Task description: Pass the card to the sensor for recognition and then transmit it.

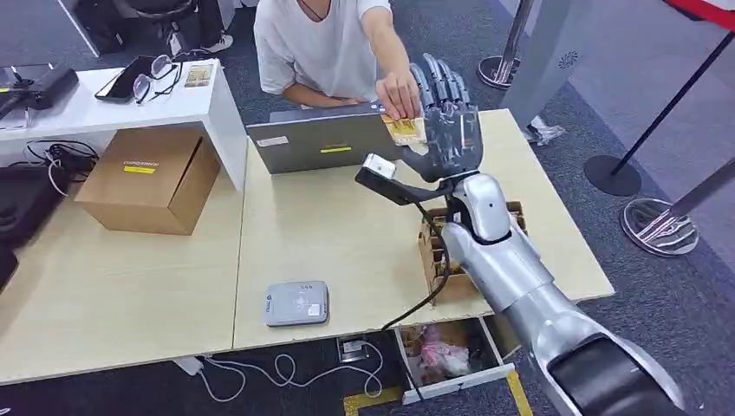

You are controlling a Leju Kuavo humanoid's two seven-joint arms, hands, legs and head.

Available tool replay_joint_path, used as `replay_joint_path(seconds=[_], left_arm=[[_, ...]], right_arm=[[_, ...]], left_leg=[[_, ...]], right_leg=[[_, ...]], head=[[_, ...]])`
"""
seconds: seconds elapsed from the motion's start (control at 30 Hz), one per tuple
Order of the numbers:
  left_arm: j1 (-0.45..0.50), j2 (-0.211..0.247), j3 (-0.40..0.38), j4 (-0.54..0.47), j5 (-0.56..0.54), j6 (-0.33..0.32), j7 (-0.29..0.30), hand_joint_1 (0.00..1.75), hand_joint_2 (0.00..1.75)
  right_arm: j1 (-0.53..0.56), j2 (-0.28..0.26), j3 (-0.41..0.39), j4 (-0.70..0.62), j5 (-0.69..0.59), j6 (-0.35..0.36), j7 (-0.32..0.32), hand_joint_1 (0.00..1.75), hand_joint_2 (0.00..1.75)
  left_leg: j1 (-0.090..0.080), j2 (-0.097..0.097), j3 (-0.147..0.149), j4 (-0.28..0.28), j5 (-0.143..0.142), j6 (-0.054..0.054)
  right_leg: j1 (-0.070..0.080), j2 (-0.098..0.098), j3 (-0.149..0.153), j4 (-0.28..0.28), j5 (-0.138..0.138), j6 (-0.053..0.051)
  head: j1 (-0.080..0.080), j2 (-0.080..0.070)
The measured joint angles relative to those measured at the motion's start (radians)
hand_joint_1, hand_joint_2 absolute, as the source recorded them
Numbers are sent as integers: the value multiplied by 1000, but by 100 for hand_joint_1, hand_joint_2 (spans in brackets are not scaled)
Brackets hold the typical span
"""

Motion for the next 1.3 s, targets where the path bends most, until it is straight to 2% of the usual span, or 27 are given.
replay_joint_path(seconds=[0.23, 0.27, 0.3, 0.37, 1.3], left_arm=[[3, 0, 0, 0, 0, 0, -7, 0, 0], [3, 0, 0, 0, 0, 0, -8, 0, 0], [3, 0, 0, 0, 0, 0, -10, 0, 0], [3, -1, 0, 0, -1, 0, -10, 0, 0], [2, -2, 0, 0, -20, -2, -12, 0, 0]], right_arm=[[1, 0, -10, -18, 6, 1, 9, 0, 175], [2, 0, -10, -18, 6, 1, 9, 21, 175], [2, 0, -10, -18, 6, 1, 10, 141, 175], [4, 0, -11, -21, 7, 1, 10, 173, 175], [40, 0, -41, -50, 24, 2, 29, 175, 175]], left_leg=[[0, 0, 0, 0, 0, 0], [0, 0, 0, 0, 0, 0], [0, 0, 0, 0, 0, 0], [0, 0, 0, 0, 0, 0], [0, 0, 0, 0, 0, 0]], right_leg=[[0, 0, 0, 0, 0, 0], [0, 0, 0, 0, 0, 0], [0, 0, 0, 0, 0, 0], [0, 0, 0, 0, 0, 0], [0, 0, 0, 0, 0, 0]], head=[[0, 0], [0, 0], [0, 0], [0, 0], [0, 0]])
